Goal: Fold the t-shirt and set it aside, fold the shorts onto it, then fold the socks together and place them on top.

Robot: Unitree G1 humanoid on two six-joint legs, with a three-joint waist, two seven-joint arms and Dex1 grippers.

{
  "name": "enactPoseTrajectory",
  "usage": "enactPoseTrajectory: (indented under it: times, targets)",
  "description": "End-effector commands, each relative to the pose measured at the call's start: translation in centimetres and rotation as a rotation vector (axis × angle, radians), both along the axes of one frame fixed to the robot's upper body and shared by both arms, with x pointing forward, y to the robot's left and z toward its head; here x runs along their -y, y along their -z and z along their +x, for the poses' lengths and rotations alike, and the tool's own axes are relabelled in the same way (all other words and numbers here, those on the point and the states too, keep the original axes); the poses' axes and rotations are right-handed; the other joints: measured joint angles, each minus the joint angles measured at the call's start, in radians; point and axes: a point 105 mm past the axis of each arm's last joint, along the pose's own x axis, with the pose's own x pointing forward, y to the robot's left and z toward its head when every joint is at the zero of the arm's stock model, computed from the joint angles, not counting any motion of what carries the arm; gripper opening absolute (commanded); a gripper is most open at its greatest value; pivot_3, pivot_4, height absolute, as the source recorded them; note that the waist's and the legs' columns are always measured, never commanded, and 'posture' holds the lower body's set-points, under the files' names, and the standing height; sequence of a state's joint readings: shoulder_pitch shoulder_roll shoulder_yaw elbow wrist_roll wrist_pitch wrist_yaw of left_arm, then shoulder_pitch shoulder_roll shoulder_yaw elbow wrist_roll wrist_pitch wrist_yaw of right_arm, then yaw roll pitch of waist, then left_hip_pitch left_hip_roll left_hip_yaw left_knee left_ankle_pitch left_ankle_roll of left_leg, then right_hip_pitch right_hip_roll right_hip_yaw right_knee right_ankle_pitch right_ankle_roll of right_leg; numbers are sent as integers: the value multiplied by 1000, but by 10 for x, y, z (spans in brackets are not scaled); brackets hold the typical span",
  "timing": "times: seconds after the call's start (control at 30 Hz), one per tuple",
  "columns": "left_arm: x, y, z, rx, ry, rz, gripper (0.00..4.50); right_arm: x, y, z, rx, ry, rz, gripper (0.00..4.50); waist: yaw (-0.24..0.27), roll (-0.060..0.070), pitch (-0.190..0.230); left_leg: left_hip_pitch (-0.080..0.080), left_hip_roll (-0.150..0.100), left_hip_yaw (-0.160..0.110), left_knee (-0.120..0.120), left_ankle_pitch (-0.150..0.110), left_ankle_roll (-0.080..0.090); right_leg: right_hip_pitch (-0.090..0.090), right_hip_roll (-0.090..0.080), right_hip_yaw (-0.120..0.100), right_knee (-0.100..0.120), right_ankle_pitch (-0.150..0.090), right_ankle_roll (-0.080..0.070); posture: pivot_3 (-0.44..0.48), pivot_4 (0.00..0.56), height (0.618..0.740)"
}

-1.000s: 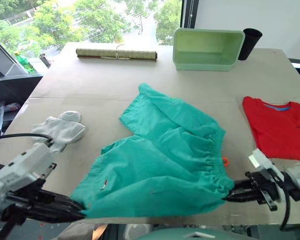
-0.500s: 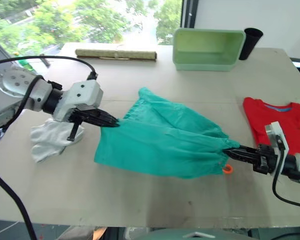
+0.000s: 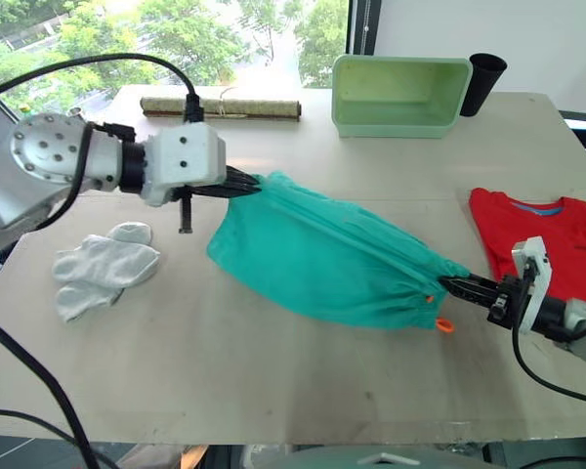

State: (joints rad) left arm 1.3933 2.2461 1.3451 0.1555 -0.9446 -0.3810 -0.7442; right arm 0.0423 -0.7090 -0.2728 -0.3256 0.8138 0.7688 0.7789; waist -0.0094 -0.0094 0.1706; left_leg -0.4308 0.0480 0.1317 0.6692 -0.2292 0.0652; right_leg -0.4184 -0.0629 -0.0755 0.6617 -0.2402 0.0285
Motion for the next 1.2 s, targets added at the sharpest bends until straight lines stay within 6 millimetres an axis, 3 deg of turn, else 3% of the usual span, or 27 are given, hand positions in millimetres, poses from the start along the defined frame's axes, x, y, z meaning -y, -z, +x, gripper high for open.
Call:
enactPoseTrajectory:
  times: [0.03, 0.23, 0.6, 0.87, 1.2]
  targets:
    - [9, -13, 7, 130, -28, -3, 32, 3, -5, 10, 37, 54, -22, 0, 0, 0, 0, 0, 0, 0, 0, 0, 0, 0, 0, 0, 0, 1, -1, 0, 150, 740]
    - [11, -19, 19, 274, -140, -24, 32, 5, -2, 18, 28, 102, -38, 0, 1, 0, 0, 0, 0, -1, -1, 0, 0, 0, 0, 0, 0, 2, -3, 0, 150, 740]
    - [6, -18, 28, 316, -300, -136, 32, 0, -7, 30, 64, 145, -37, 0, 1, 0, 0, 0, 0, -1, -1, 0, 0, 0, 0, 0, 0, 2, -3, 0, 150, 740]
    - [7, -12, 28, 251, -340, -206, 32, -1, -16, 34, 102, 153, -42, 0, 1, 0, 0, 0, 0, -1, -1, 0, 0, 0, 0, -1, 0, 2, -3, 0, 150, 740]
    - [10, -6, 24, 156, -314, -230, 32, 0, -12, 40, 103, 140, -47, 0, 0, 0, 0, 0, -1, -1, -1, 0, 0, 0, 0, -1, 0, 2, -3, 0, 150, 740]
